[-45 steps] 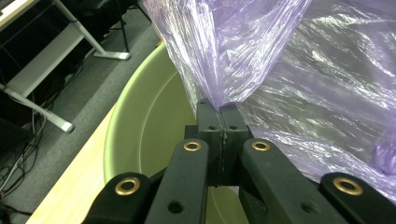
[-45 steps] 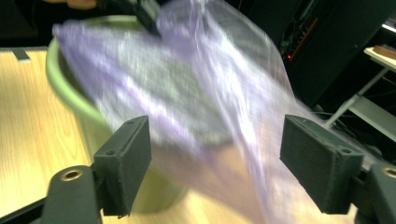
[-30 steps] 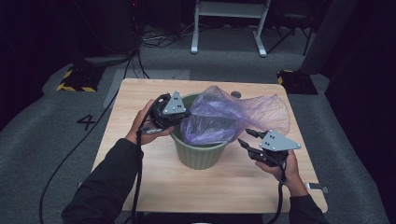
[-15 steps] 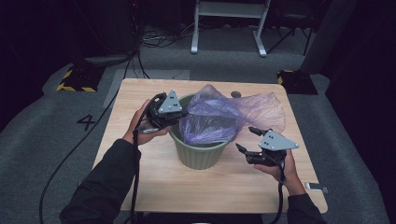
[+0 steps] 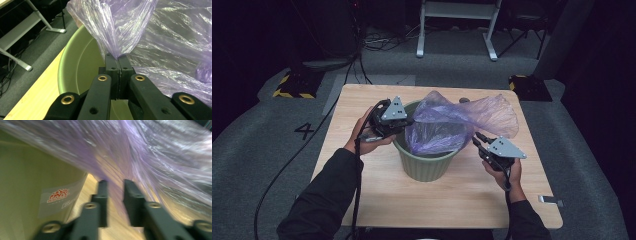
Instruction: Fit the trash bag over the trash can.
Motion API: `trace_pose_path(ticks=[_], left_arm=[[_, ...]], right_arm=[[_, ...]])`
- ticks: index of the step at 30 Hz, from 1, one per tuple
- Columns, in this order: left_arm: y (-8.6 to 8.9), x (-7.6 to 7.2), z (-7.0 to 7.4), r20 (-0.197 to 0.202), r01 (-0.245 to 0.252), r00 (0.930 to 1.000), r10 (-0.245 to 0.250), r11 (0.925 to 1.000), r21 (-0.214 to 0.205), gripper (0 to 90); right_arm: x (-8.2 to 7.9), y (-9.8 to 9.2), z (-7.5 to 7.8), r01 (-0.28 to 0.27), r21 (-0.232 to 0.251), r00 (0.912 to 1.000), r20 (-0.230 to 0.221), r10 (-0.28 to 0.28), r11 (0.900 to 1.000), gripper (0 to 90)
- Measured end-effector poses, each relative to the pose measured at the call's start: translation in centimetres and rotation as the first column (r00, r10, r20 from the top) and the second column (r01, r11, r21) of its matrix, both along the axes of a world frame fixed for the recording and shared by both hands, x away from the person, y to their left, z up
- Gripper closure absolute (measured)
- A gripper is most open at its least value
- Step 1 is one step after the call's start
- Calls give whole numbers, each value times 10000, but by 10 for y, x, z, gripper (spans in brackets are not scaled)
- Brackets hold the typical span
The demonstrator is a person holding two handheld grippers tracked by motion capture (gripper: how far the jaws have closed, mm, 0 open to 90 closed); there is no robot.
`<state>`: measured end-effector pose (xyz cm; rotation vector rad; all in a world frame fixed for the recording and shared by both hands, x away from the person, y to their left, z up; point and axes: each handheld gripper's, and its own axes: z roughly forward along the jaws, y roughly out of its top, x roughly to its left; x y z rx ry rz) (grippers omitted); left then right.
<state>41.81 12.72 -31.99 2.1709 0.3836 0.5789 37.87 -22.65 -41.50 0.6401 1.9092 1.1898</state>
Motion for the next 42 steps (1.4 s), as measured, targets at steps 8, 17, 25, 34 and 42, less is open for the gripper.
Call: trace_pose_path(ticks=[8,17,25,34,42], left_arm=[[2,0,0,20,-51,10000,52,10000,-41,832],[4,2,0,-214,-782,9968,769,9944,-710,478],[8,1,6,-642,-700,9962,594,9818,-1766,235],[-2,-13,18,-473,239,9983,-347,9769,-2122,196],[-30,-38,26,-352,1572,9853,-1673,9675,-1982,184]], right_arm=[[-17,-12,27,89,405,9952,968,-127,9991,900],[-23,-22,46,538,19,9877,1472,-535,9985,900],[-25,-24,56,910,-242,9775,1934,-847,9956,900],[-27,-28,66,972,-300,9729,2137,-886,9948,900],[-30,-8,73,564,-691,9721,2313,-390,9960,900]])
